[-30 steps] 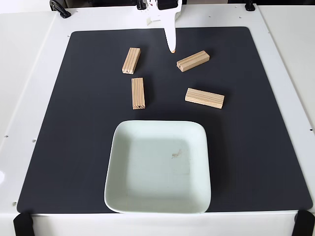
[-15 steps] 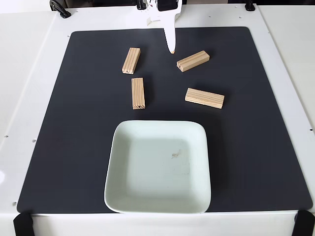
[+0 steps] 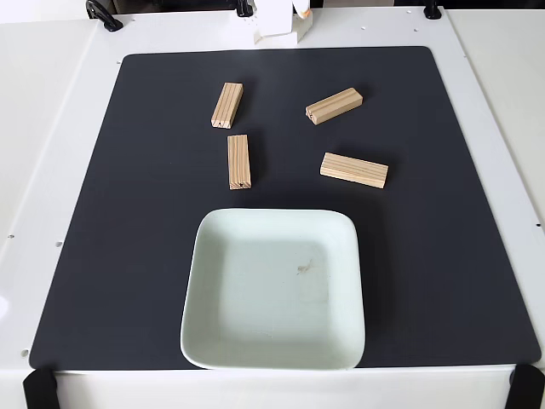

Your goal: Pick up the wooden block and place them on the plate.

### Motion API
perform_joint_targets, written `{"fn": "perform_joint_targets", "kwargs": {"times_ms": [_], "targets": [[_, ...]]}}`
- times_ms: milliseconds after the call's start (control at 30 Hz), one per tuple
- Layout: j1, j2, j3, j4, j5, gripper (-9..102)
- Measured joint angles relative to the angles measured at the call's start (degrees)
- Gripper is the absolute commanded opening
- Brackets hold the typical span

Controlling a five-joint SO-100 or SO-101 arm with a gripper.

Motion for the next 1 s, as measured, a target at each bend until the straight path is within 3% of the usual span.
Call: {"fn": "perform_joint_targets", "kwargs": {"times_ms": [233,467,733,1000], "targets": [[5.4,-11.5,-24.5,10.0,0.0,-1],[5.4,-35.2,-52.0,21.5,-3.5,-1],[4.8,-59.6,-72.2,29.9,-25.7,-1],[8.3,-64.6,-67.2,31.6,-64.3,-1]]}}
